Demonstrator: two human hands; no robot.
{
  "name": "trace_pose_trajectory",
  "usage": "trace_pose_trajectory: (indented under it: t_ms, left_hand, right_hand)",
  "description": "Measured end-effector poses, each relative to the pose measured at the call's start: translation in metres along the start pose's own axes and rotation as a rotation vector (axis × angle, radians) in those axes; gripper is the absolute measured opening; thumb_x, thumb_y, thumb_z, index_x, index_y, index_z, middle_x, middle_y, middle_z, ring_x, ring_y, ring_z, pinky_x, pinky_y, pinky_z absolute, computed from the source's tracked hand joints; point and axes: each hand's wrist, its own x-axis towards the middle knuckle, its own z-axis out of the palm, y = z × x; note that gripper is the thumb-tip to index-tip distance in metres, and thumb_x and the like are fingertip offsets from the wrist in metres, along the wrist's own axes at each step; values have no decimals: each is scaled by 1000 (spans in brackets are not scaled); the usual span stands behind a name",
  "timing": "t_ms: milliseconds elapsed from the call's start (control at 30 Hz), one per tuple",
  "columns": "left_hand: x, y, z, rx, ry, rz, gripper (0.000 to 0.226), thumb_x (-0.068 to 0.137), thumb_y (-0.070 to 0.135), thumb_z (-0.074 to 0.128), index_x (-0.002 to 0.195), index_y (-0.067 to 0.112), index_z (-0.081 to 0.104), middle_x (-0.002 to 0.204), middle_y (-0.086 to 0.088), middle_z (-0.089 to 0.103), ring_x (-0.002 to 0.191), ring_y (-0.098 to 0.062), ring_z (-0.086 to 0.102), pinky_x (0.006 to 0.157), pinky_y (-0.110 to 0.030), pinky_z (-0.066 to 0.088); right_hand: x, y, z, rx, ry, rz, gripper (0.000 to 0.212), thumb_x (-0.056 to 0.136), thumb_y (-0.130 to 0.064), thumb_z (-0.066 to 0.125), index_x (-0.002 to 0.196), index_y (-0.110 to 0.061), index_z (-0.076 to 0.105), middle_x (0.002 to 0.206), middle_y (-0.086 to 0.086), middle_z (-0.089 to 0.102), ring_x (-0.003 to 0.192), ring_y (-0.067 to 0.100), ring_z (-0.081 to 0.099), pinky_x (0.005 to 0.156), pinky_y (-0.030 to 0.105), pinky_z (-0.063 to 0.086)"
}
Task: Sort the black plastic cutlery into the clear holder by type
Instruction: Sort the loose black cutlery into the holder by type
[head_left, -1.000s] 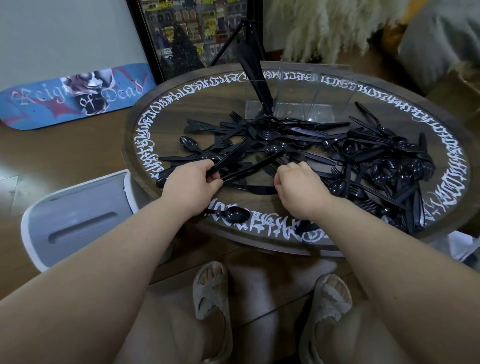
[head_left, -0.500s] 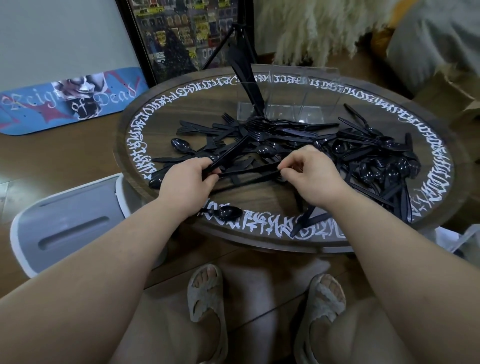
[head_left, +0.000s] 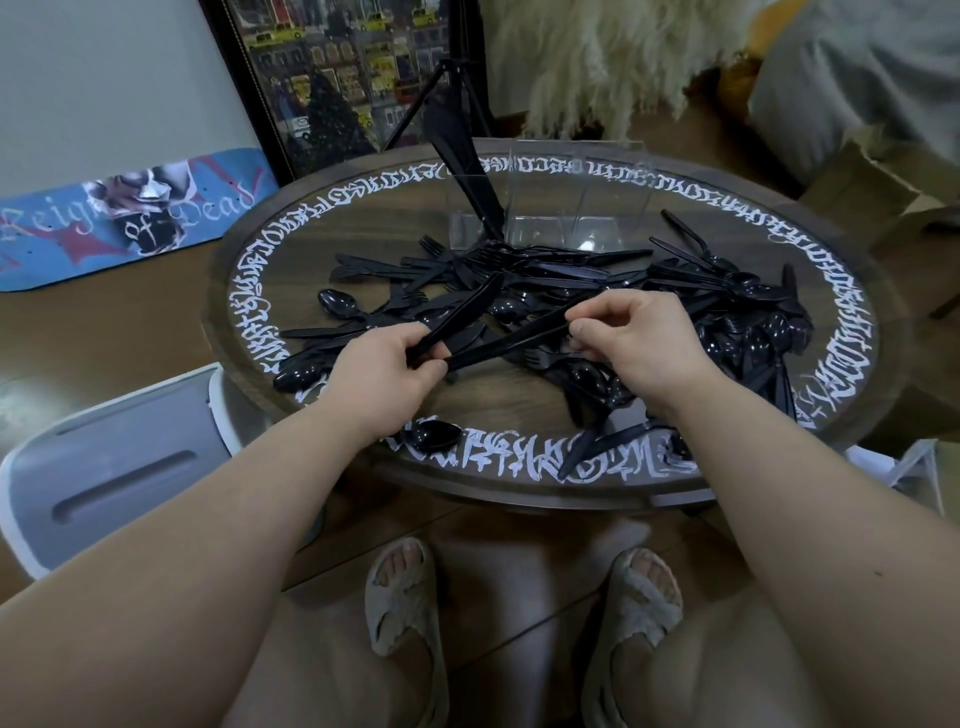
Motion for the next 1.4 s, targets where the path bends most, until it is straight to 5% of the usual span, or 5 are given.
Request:
trace_pose_trajectory:
  t_ms: [267, 500, 900, 1167, 1400]
  left_hand:
    - [3, 6, 6, 61, -73, 7, 12, 88, 22, 62, 79, 30, 59, 75, 12, 62, 74, -14, 61, 70, -30, 49]
    - [9, 12, 8, 110, -42, 5, 33, 102, 31, 33, 106, 16, 62, 105, -2, 67, 101, -22, 60, 90, -40, 46]
    - [4, 35, 20, 145, -214, 214, 30, 100, 41, 36, 81, 25, 51, 65, 7, 50, 62, -9, 47, 56, -28, 33]
    - [6, 33, 21, 234, -173, 219, 39, 99, 44, 34, 93, 17, 61, 64, 4, 53, 66, -18, 54, 63, -35, 44]
    - [9, 29, 16, 324, -78, 194, 39, 101, 39, 33, 133, 23, 49, 111, -1, 65, 103, -23, 58, 81, -31, 43]
  right_hand:
    - [0, -2, -5, 98, -16, -32, 27, 87, 4, 62, 108, -14, 60, 73, 3, 58, 65, 13, 66, 69, 26, 58]
    - [-3, -7, -13, 96, -157, -37, 12, 88, 1, 62, 88, -9, 68, 75, 12, 66, 65, 14, 66, 68, 29, 57]
    - [-3, -5, 4, 49, 16, -148, 17, 83, -9, 71, 91, -22, 64, 76, 1, 66, 69, 16, 68, 70, 29, 57]
    - [0, -3, 9, -151, 3, -216, 21, 89, -10, 64, 106, -21, 69, 82, -11, 64, 74, 8, 69, 83, 33, 57]
    - [5, 2, 5, -136, 183, -196, 32, 92, -12, 59, 124, -15, 63, 83, -14, 63, 80, 8, 69, 89, 36, 55]
